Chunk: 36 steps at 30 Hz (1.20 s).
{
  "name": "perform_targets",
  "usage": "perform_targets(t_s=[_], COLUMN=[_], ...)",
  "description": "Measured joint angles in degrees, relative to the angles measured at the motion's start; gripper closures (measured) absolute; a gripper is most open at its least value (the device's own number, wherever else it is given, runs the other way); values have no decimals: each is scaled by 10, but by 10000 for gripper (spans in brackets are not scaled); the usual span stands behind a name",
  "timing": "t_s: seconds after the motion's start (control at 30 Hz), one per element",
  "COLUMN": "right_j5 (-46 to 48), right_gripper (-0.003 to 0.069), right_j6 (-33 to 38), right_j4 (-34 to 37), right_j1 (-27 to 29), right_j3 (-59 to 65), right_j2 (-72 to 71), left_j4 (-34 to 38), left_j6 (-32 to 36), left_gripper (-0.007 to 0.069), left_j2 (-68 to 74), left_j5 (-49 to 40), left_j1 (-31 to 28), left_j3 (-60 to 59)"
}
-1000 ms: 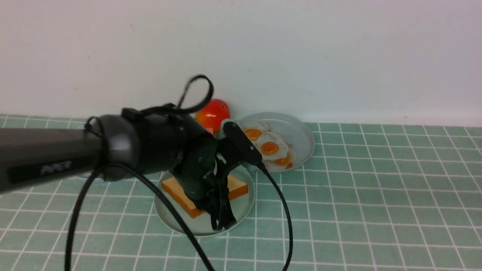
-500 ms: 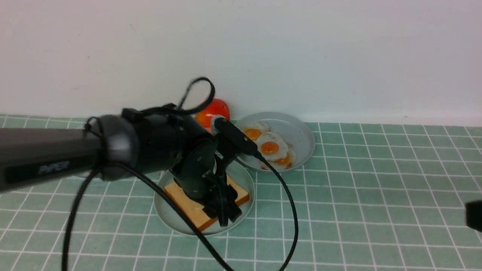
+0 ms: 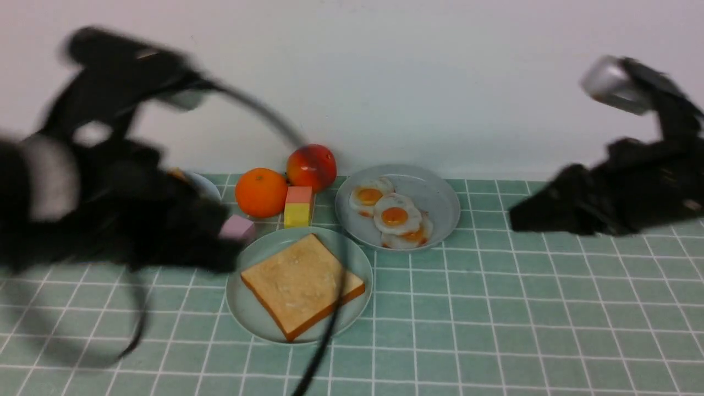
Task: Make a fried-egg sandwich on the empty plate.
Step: Use the right arm to grab a fried egg
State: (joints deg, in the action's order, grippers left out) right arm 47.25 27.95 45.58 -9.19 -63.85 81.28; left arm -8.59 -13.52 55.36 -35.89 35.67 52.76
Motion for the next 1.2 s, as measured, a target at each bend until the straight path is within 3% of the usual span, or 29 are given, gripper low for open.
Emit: perform_targets(t_s=[0.13,0.33,0.77,1.2], right_j5=[5,14,20,-39], right_gripper=[378,363,277,277], right_j6=[2,2,2,12], right_j4=[6,6,4,-38], right_j1=[0,0,-6,-39], right_j3=[-96,-223,-527,-576], right_j2=[136,283,551,612], left_j4=[8,7,6,6], left_j6=[-42,-64,-83,-107], left_gripper=[638,638,638,638], left_j2=[-156,-269,-268,-268], left_j5=[89,163,171,164], left_j1=[0,0,0,0], left_j3=[-146,-246,-257,-257])
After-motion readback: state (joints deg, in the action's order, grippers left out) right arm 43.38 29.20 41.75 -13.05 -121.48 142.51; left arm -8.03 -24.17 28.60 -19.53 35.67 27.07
